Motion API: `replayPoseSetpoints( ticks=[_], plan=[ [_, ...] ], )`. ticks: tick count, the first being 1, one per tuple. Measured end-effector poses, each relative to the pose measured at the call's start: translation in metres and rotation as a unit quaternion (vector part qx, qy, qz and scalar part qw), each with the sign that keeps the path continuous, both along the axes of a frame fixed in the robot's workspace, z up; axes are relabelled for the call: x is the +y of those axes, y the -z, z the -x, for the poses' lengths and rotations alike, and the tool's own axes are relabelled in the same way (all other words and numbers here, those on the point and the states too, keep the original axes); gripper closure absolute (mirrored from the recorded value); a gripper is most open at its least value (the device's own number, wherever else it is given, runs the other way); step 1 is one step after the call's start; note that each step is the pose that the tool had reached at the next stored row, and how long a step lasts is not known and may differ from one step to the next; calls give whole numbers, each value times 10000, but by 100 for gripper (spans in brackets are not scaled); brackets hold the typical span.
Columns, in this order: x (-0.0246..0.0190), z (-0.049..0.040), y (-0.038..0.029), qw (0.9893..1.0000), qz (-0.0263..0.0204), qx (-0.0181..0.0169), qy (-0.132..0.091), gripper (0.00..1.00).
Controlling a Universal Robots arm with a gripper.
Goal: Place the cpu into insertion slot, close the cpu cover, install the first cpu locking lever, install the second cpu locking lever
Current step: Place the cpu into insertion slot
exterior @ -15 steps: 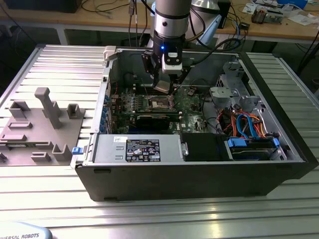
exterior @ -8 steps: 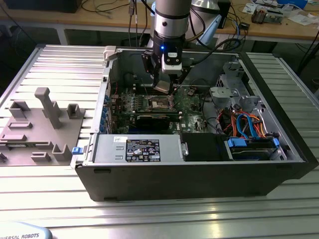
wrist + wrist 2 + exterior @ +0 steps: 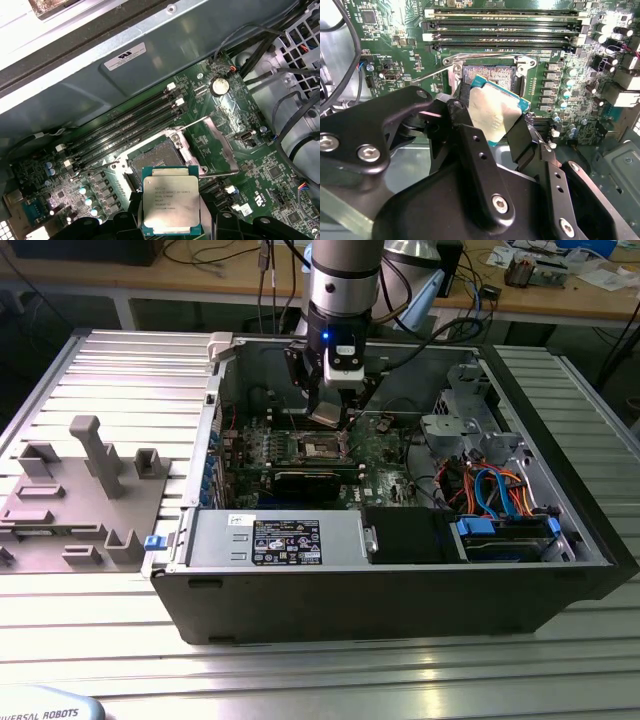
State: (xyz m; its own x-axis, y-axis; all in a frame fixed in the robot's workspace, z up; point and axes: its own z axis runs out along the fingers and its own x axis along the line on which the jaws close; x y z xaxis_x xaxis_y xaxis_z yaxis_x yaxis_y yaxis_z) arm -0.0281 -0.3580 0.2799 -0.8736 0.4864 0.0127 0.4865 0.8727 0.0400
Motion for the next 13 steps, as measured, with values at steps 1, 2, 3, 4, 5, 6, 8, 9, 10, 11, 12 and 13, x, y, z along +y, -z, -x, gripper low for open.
replayPoseSetpoints(
  ticks=[1, 2, 3, 4, 5, 6, 8, 9, 10, 11, 12, 13],
  plan=[
    [0, 0, 0, 10000, 1, 0, 8, 46],
    [0, 0, 0, 10000, 1, 0, 13, 46],
    [0, 0, 0, 10000, 1, 0, 20, 46],
    [0, 0, 0, 10000, 2, 0, 26, 46],
    [0, 0, 0, 10000, 1, 0, 33, 46],
    [0, 0, 0, 10000, 2, 0, 39, 46],
    [0, 0, 1, 10000, 2, 0, 50, 46],
    [0, 0, 1, 10000, 2, 0, 54, 46],
    [0, 0, 1, 10000, 2, 0, 59, 46],
    [0, 0, 1, 10000, 2, 0, 62, 46],
    [0, 0, 1, 10000, 2, 0, 67, 46],
    [0, 0, 1, 10000, 2, 0, 73, 46]
  ],
)
